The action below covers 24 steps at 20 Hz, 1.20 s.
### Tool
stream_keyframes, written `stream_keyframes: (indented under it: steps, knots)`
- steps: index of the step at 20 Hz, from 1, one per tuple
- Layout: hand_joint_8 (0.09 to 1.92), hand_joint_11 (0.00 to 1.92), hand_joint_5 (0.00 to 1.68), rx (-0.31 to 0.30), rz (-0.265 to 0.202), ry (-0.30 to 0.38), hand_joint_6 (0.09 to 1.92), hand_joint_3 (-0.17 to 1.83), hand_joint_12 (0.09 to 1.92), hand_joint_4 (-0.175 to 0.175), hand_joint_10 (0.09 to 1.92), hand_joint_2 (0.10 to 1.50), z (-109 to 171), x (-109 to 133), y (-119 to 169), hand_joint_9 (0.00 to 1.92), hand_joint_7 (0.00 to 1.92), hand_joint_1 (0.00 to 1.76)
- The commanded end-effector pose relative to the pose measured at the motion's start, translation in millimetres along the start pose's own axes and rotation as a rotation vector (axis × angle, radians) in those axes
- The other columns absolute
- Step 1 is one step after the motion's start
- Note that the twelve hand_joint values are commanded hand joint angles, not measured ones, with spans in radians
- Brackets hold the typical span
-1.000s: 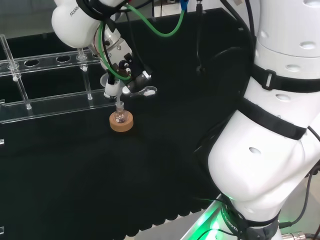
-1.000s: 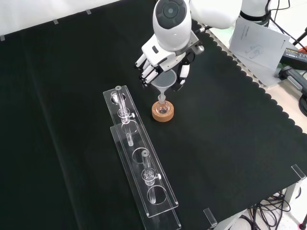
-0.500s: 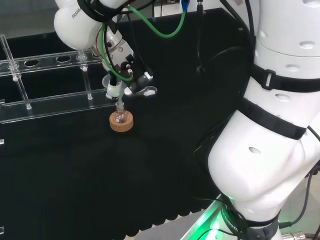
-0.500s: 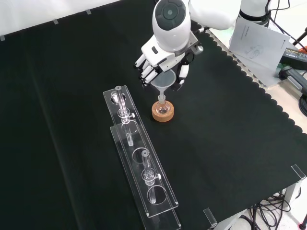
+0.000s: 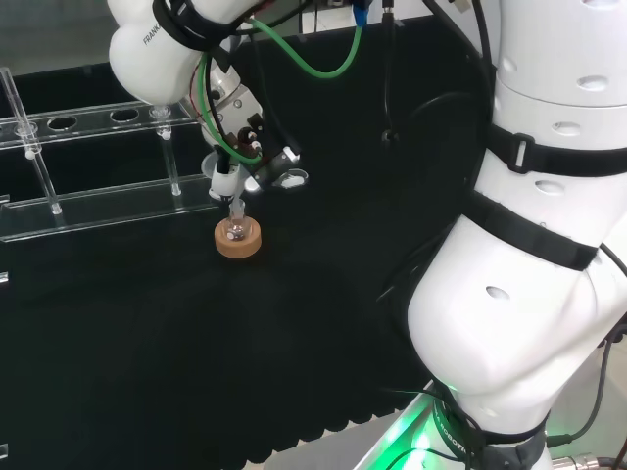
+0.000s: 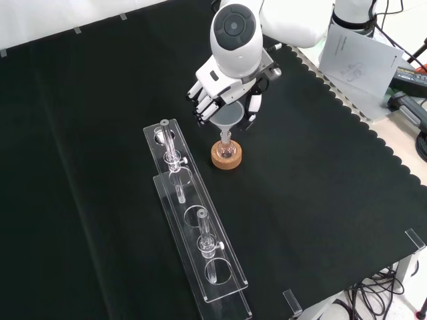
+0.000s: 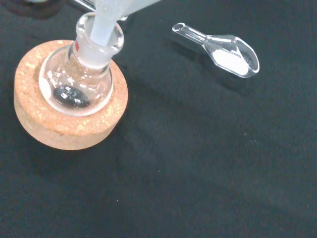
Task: Place the funnel on the round-bottom flask.
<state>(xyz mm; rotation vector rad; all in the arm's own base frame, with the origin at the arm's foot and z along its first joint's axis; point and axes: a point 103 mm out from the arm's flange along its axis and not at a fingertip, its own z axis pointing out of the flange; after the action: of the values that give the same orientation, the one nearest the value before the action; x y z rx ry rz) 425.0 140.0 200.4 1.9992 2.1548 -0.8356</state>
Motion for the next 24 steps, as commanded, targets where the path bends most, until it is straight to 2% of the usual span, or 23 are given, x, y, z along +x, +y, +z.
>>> stream_keyframes:
  steps: [1, 5, 12, 16, 18, 24]
  knots:
    - [0.88, 0.55, 0.63, 0.009, -0.01, 0.004, 0.75, 0.55, 1.26, -0.056, 0.7, 0.78, 6.9, 1.5, 3.2, 0.87, 0.65, 0.8]
    - [0.88, 0.54, 0.62, 0.022, -0.012, -0.007, 0.75, 0.55, 1.26, -0.056, 0.7, 0.78, 6.1, 7.9, 5.3, 0.86, 0.64, 0.8]
    - [0.88, 0.54, 0.61, 0.026, -0.015, 0.003, 0.75, 0.55, 1.26, -0.057, 0.7, 0.78, 10.1, 3.6, 5.9, 0.83, 0.61, 0.8]
    - [0.87, 0.52, 0.59, 0.031, -0.013, -0.002, 0.74, 0.54, 1.27, -0.056, 0.7, 0.78, 8.7, 9.5, 5.9, 0.81, 0.57, 0.79]
    - [0.87, 0.52, 0.58, 0.031, -0.017, 0.01, 0.74, 0.54, 1.27, -0.057, 0.69, 0.78, 11.6, 3.9, 5.4, 0.79, 0.55, 0.79]
    - [0.86, 0.51, 0.56, 0.044, -0.014, -0.002, 0.73, 0.54, 1.27, -0.058, 0.69, 0.78, 11.3, 6.5, 5.4, 0.76, 0.51, 0.78]
